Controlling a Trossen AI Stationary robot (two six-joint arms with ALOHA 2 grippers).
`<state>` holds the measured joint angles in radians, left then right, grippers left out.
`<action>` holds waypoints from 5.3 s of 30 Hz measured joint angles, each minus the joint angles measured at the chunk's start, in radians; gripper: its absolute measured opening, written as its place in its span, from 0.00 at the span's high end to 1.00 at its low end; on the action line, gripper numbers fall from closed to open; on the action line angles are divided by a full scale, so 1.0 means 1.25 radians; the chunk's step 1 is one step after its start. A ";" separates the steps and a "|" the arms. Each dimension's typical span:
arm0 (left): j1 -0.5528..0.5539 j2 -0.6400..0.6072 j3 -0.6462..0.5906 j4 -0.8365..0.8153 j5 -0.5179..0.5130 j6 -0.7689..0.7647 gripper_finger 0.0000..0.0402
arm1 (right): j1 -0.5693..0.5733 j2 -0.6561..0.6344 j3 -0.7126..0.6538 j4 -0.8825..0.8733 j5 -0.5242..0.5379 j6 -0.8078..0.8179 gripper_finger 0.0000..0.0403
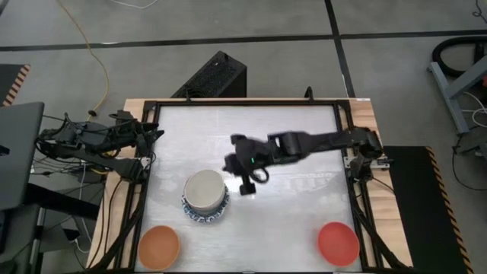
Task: Nest bowls inside each other
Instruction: Stack the white bowl on top of the pink bowl, then stack the orange bowl on top of the white bowl
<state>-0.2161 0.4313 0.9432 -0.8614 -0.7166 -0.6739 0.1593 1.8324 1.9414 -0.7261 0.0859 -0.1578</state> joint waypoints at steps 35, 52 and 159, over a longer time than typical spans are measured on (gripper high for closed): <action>0.000 0.000 0.000 0.011 -0.046 -0.019 0.44 | 0.063 0.042 -0.550 0.902 0.101 0.248 1.00; 0.000 0.000 0.000 0.011 -0.046 -0.024 0.44 | 0.059 0.083 -0.550 0.936 0.034 0.258 1.00; 0.000 0.205 0.000 0.239 0.108 -0.060 0.44 | 0.642 -0.476 -0.892 -0.125 -0.028 0.962 0.41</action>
<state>-0.2161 0.6872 0.9428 -0.5629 -0.5816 -0.7486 0.9615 1.2377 0.8265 -0.8829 0.0510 1.0451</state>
